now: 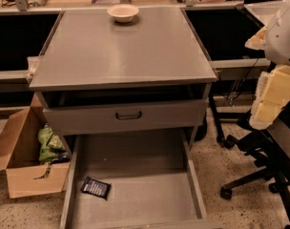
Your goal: Pick rxbar blueberry from middle drawer and place on counter
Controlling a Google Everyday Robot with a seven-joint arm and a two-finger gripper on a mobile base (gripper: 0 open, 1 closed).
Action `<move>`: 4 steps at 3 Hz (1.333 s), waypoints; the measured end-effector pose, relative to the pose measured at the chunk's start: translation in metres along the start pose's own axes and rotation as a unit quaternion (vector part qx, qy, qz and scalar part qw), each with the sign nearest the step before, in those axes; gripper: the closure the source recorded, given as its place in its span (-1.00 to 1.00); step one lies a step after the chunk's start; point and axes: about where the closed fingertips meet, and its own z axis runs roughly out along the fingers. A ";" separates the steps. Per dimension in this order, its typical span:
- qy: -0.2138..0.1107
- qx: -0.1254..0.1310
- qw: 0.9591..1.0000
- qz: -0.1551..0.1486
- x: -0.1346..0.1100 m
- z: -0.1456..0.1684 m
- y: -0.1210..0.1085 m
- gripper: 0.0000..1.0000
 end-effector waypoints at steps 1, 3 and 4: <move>-0.002 0.001 1.000 -0.002 -0.002 0.003 0.001 -1.00; -0.066 -0.049 0.996 -0.025 -0.053 0.107 0.043 -1.00; -0.145 -0.080 0.986 -0.017 -0.101 0.175 0.076 -1.00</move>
Offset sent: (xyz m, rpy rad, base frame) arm 0.0102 0.0660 -0.1140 0.0814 0.0802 0.1195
